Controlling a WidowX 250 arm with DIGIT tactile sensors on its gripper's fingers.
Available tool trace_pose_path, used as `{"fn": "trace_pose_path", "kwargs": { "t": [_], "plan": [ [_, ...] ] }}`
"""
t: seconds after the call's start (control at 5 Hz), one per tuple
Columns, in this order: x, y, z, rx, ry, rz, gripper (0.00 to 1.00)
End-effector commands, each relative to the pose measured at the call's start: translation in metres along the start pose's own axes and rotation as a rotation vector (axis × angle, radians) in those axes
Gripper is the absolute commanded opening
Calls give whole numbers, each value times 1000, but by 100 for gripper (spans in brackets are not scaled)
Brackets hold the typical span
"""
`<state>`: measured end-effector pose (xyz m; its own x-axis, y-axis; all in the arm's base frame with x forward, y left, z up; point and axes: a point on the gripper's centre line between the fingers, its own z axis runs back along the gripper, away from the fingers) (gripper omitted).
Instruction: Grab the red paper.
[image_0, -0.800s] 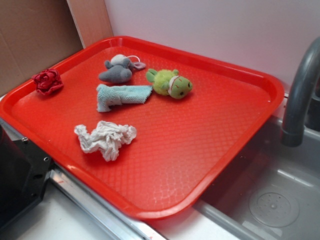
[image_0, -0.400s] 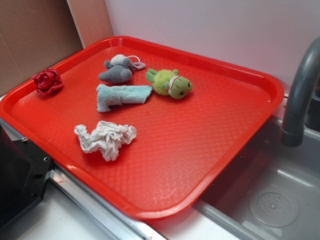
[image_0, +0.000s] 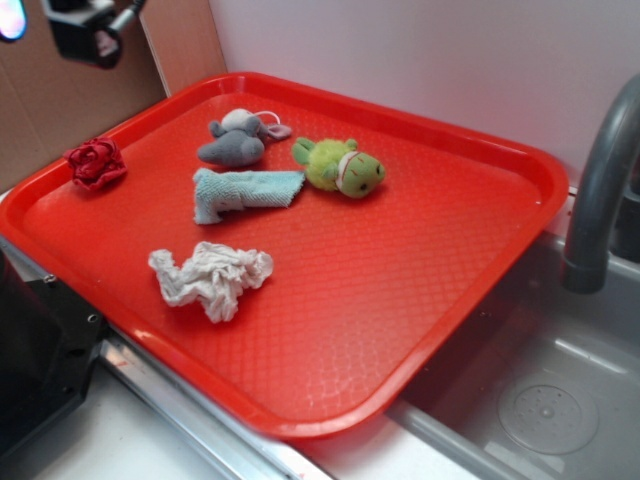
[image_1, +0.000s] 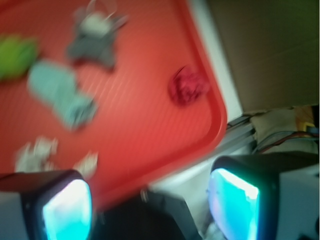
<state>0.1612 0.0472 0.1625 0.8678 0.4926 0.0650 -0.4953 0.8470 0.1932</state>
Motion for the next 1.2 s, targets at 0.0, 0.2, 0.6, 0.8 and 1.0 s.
{"fn": "trace_pose_path", "kwargs": {
  "t": [0.0, 0.2, 0.6, 0.8, 1.0],
  "plan": [
    [9, 29, -15, -2, -26, 257, 100],
    [9, 29, -15, -2, -26, 257, 100],
    [31, 37, -69, -25, 79, 358, 100],
    [42, 52, -112, -24, 121, 546, 100],
    [47, 71, -128, -41, 41, 648, 100]
  ]
}}
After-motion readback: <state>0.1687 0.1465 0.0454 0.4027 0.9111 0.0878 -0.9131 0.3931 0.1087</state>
